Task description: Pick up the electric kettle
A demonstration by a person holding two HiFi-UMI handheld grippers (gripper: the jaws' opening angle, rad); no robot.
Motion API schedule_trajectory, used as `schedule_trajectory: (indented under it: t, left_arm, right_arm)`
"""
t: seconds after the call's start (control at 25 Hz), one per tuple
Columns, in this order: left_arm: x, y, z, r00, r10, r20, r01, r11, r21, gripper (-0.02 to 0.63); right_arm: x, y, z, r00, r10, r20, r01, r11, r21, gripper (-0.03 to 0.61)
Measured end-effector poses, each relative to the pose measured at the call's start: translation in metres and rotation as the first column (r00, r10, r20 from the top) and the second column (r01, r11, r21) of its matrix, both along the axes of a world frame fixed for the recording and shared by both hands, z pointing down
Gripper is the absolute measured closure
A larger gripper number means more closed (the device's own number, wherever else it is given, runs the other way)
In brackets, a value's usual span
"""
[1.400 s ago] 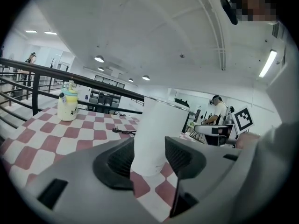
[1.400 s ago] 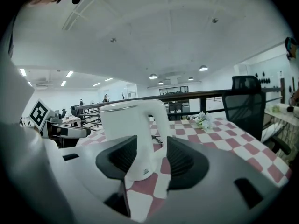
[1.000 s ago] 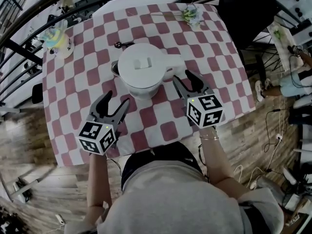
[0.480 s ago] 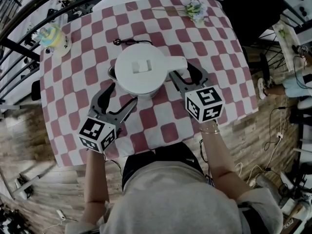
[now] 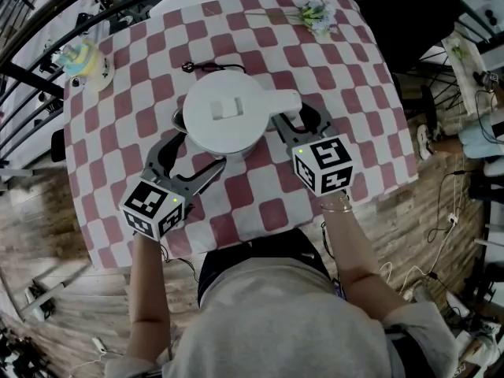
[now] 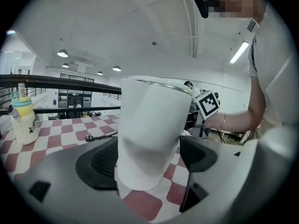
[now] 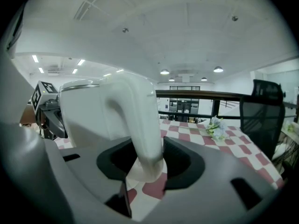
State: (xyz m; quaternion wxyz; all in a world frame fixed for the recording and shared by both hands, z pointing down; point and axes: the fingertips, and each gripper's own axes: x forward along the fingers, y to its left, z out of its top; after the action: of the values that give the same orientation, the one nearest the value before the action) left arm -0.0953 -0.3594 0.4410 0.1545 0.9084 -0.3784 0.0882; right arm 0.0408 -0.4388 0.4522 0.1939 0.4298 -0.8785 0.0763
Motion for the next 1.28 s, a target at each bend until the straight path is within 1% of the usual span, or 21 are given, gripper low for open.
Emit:
schedule_trajectory:
  t: [0.16,0.24,0.52,0.68,1.12,1.28]
  left_arm:
    - [0.009,-0.002,0.001,0.998,0.058,0.018,-0.058,0.998,-0.006,0.206]
    - [0.011,-0.002,0.001,0.998,0.065,0.022,-0.065,0.998,-0.003,0.203]
    - [0.009,-0.004,0.000,0.999,0.041,0.009,-0.041,0.999,0.009,0.202]
    - [0.011,-0.003,0.000,1.000,0.019,0.007,-0.019,1.000,0.020,0.204]
    - [0.012,0.004,-0.002,0.998,0.030,0.047,-0.032,0.999,0.038,0.204]
    - [0.011,0.005,-0.009,0.999,0.024,0.030,-0.025,0.999,0.047,0.204]
  right_arm:
    - [0.001,-0.002,0.000,1.000,0.003,-0.005,-0.003,1.000,0.002,0.408]
    - [0.000,-0.003,0.000,1.000,0.008,-0.010,-0.008,1.000,0.002,0.411]
    - [-0.003,-0.004,-0.001,1.000,-0.002,0.021,0.002,1.000,-0.023,0.408]
    - [-0.001,-0.005,-0.001,0.999,0.015,0.036,-0.014,1.000,-0.021,0.408]
    - [0.000,0.003,-0.005,0.999,0.005,0.045,-0.004,1.000,-0.014,0.405]
    - [0.000,0.004,-0.013,0.998,0.013,0.061,-0.014,1.000,0.001,0.402]
